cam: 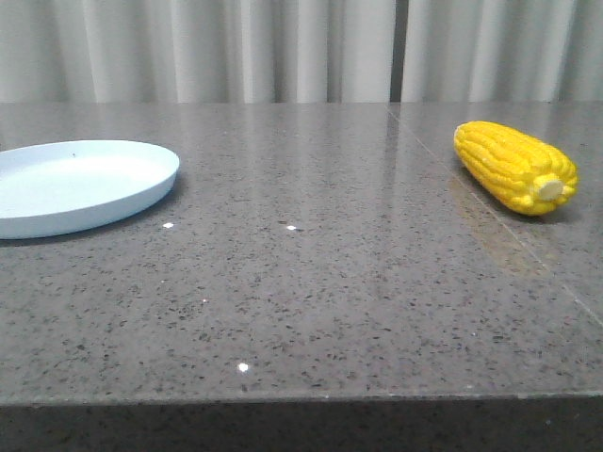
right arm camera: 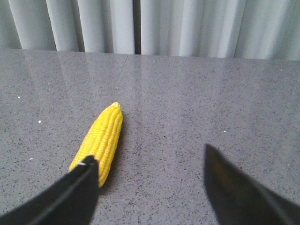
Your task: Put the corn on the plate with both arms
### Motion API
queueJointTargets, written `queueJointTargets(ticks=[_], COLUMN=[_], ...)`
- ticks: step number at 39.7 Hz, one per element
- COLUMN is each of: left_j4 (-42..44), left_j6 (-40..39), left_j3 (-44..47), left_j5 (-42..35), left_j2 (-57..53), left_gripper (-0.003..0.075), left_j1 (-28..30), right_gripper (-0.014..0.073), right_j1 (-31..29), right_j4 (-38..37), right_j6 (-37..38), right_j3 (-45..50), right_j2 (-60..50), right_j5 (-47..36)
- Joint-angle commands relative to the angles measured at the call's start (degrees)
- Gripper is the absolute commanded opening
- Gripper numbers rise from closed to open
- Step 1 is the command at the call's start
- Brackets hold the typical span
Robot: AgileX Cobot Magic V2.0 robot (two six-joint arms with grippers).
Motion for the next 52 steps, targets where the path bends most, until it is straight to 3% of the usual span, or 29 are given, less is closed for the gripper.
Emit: queueJointTargets(ticks=[1,10,17,23,27,36,44,52], left_j4=[-0.4,-0.9,-3.9,-3.9,-4.1,-6.0,-6.5,-6.5], left_j6=[-0.5,-0.5,-0.5,-0.5,-0.9,-1.0,-1.0,-1.0], left_j3=[-2.1,-2.1,-5.8,-13.3,-19.8,-32.9,-38.9,-40.7], left_j5=[-5.4,-6.4,-4.8,3.5,13.1,29.5,35.4,35.7], left_j2=[0.6,1.6,9.3,19.4,27.5,43.8,54.9,60.9], left_gripper=[0.0649,0.0603,0.0566,0.0566,0.0566,0.0566,0.0566,0.0565], left_j1=[0.1,0.1,-2.7,-9.6,-12.5,-12.8,-12.8,-12.8], right_gripper=[0.0601,0.0602,0.0602,0.0602,0.0602,0.0602,0.0602,0.0602], right_j1=[-0.3,-0.3,-0.3,-0.3,-0.3,-0.3,-0.3,-0.3], right_j4=[0.4,0.4,0.4,0.4,0.4,0.4,0.4,0.4], right_j6=[0.1,0.1,0.1,0.1,0.1,0.1,0.1,0.1], right_j3=[-2.0,-2.0,-2.0,-2.0,-2.0,-2.0,-2.0,-2.0], right_j2=[0.9,0.9,0.9,0.9,0.9,0.9,0.9,0.9], right_j5=[-4.0,-4.0,-4.0,-4.0,-4.0,-4.0,-4.0,-4.0])
